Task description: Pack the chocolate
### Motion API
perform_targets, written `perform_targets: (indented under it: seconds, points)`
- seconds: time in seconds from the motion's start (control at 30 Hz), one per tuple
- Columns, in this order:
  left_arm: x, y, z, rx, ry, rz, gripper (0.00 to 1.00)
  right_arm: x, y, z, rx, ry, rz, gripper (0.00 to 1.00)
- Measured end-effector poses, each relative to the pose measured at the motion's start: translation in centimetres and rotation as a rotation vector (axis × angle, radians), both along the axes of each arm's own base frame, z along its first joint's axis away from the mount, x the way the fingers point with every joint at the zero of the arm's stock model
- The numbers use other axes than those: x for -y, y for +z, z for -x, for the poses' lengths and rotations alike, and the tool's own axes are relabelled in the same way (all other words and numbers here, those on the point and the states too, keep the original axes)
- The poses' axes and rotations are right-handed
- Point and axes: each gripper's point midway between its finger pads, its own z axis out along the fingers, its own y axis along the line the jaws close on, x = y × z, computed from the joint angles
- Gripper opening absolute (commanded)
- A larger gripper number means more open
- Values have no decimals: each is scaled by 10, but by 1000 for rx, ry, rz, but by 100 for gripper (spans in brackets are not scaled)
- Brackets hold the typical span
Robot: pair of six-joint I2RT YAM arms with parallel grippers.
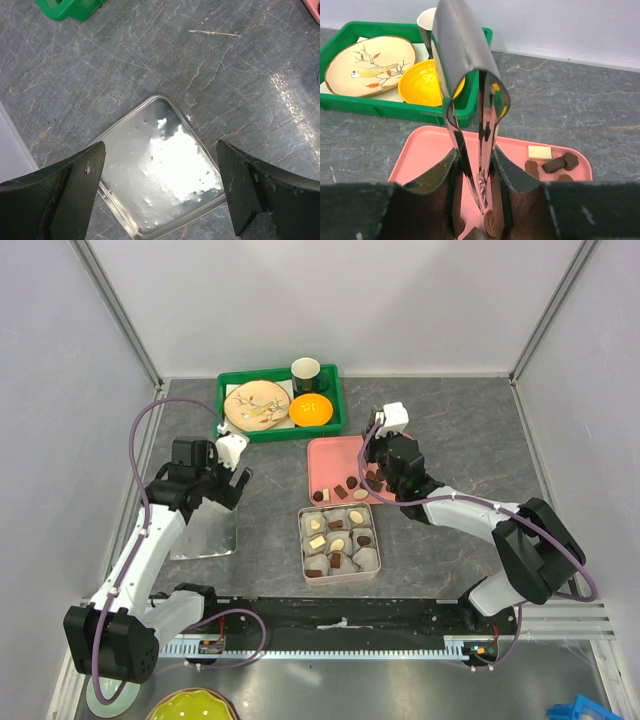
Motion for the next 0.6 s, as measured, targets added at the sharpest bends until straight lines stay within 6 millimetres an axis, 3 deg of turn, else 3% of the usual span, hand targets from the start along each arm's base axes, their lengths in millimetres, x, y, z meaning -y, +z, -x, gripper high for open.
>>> perform_targets:
  seconds: [0.1,0.6]
  points:
    - [0,0,0,0,0,0,99,1,4,1,7,-2,-6,48]
    - [0,0,0,0,-1,-1,99,10,-6,6,-6,-29,7,50]
